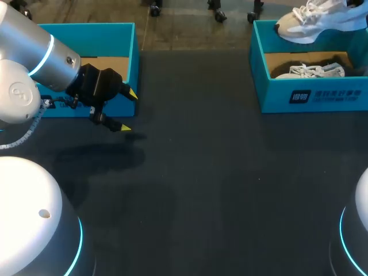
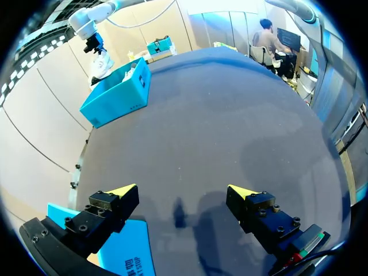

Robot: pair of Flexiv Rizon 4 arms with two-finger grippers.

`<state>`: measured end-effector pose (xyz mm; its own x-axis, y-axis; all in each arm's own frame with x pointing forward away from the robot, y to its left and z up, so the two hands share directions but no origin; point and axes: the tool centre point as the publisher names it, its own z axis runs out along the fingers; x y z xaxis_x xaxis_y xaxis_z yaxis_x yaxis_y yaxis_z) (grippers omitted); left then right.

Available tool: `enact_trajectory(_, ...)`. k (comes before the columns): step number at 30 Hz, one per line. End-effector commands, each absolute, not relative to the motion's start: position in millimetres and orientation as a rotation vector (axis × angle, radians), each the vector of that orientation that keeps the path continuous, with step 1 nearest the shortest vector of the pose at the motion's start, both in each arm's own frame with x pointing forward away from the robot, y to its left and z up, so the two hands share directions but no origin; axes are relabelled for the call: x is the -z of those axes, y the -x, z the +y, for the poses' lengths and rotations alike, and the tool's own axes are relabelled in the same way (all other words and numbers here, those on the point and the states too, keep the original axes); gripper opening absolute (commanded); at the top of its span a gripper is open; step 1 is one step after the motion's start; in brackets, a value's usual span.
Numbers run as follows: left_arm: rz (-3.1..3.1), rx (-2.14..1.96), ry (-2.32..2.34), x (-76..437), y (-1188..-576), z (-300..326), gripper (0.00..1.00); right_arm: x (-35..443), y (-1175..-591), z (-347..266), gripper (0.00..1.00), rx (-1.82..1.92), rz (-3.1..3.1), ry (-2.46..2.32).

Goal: Take the shoe out of the shoebox, open the shoe tongue, remove and reinsert the insole, then place the shoe into the shoebox

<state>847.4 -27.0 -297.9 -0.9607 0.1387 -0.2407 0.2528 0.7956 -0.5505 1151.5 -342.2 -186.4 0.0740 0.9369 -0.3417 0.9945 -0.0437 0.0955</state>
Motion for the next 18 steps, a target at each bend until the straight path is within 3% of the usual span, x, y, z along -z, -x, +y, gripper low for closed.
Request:
enact_trajectory(1, 2.795, 0.895, -0.308, 298, -847, -27, 1.0, 186, -1152, -342, 0.0, 0.271, 1.927, -2.053)
enact_trajectory(18, 2.795, 0.895, -0.308, 298, -847, -27, 1.0, 212, -1152, -342, 0.0, 0.194, 1.736, -2.191)
